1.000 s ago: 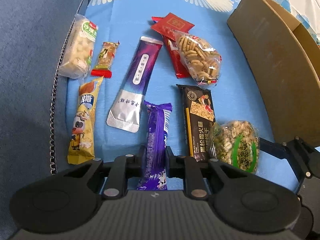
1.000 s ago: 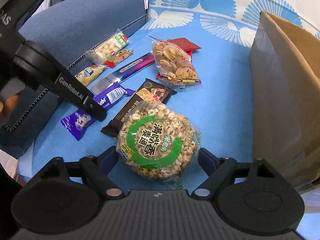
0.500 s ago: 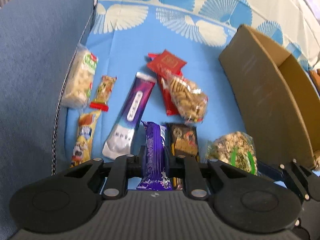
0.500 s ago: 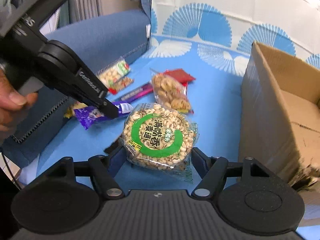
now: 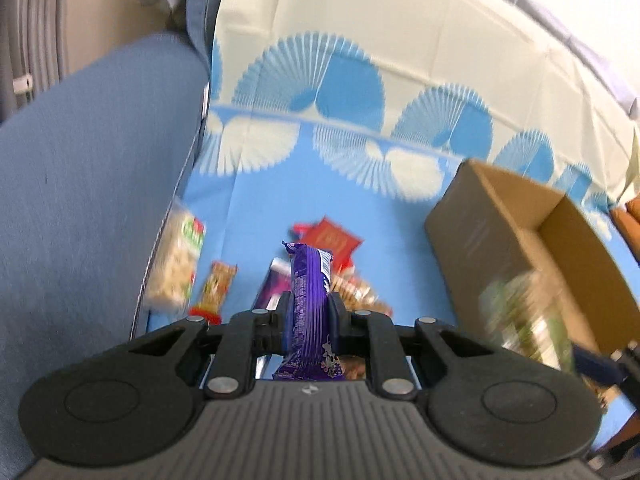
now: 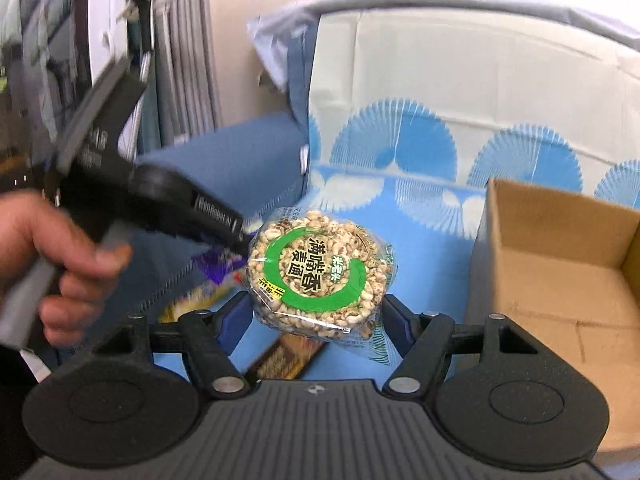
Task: Organize snacks
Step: 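Carry the nut pack with the right tool and drop it into the box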
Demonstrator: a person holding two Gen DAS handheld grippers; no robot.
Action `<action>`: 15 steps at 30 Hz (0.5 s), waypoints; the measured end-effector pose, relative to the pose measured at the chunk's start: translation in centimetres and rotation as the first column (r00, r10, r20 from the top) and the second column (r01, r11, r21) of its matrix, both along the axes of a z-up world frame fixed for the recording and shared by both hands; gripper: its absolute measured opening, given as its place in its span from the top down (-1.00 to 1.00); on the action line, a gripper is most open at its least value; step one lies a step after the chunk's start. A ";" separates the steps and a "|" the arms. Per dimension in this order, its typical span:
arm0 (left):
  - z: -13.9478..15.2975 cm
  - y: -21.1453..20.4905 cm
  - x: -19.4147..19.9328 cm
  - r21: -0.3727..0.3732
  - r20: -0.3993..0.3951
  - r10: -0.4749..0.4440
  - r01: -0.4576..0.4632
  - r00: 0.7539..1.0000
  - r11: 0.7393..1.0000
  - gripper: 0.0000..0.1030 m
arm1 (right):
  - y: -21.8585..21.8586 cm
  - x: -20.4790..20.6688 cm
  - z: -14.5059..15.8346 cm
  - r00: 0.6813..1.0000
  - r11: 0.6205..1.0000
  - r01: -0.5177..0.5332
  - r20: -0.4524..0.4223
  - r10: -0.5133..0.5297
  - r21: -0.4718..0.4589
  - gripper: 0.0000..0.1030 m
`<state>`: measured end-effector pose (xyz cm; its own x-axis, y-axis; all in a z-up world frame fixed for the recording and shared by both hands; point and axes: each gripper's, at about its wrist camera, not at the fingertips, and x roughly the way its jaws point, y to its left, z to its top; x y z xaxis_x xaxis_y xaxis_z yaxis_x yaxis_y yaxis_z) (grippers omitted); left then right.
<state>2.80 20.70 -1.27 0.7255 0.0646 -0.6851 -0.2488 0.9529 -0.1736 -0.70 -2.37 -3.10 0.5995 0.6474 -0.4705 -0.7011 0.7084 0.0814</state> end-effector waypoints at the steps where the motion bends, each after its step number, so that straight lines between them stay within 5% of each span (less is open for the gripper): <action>1: 0.5 -0.3 0.0 0.005 0.022 0.001 -0.001 1.000 1.000 0.64 | -0.4 0.2 0.8 1.000 1.000 0.004 0.010 -0.004 0.016 -0.39; 9: 4.7 -4.3 1.7 0.038 0.129 -0.021 0.016 0.991 0.999 0.64 | -4.8 3.6 7.4 0.988 0.991 0.089 0.117 -0.101 0.105 -0.39; 15: 7.1 -9.8 5.5 0.049 0.219 -0.104 0.095 0.970 0.994 0.64 | -9.7 7.6 8.8 0.952 0.967 0.223 0.187 -0.243 0.121 -0.39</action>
